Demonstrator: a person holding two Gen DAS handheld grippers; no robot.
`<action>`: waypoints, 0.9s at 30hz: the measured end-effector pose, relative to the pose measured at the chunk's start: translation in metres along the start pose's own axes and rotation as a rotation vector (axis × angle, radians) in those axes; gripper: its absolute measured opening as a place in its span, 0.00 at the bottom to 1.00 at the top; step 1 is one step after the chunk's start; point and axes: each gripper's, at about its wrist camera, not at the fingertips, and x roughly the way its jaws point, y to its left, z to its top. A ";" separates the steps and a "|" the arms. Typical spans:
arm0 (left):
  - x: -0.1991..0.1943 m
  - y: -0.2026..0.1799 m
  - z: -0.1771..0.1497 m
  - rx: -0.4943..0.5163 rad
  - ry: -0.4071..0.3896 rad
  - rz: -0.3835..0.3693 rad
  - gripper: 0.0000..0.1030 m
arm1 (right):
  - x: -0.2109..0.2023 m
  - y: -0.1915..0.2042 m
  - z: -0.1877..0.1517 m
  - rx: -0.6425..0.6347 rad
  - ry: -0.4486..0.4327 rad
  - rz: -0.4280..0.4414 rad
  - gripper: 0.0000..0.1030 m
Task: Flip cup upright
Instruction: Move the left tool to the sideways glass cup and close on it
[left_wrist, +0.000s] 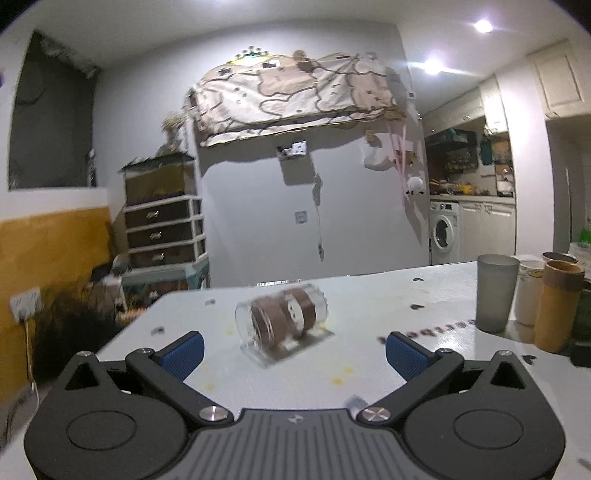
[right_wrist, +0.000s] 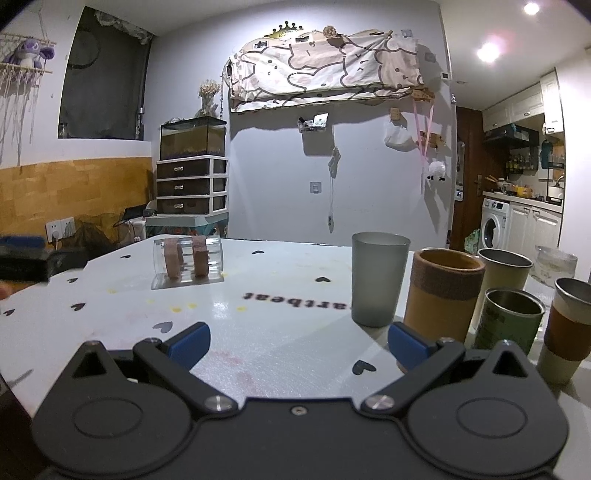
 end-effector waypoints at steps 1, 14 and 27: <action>0.008 0.002 0.007 0.016 -0.004 -0.010 0.99 | 0.000 -0.001 0.000 0.004 0.000 0.002 1.00; 0.155 -0.011 0.051 0.439 0.203 -0.129 1.00 | 0.009 -0.010 -0.009 0.011 0.029 -0.010 1.00; 0.266 -0.042 0.020 0.870 0.446 0.062 1.00 | 0.026 -0.027 -0.018 0.042 0.070 -0.050 1.00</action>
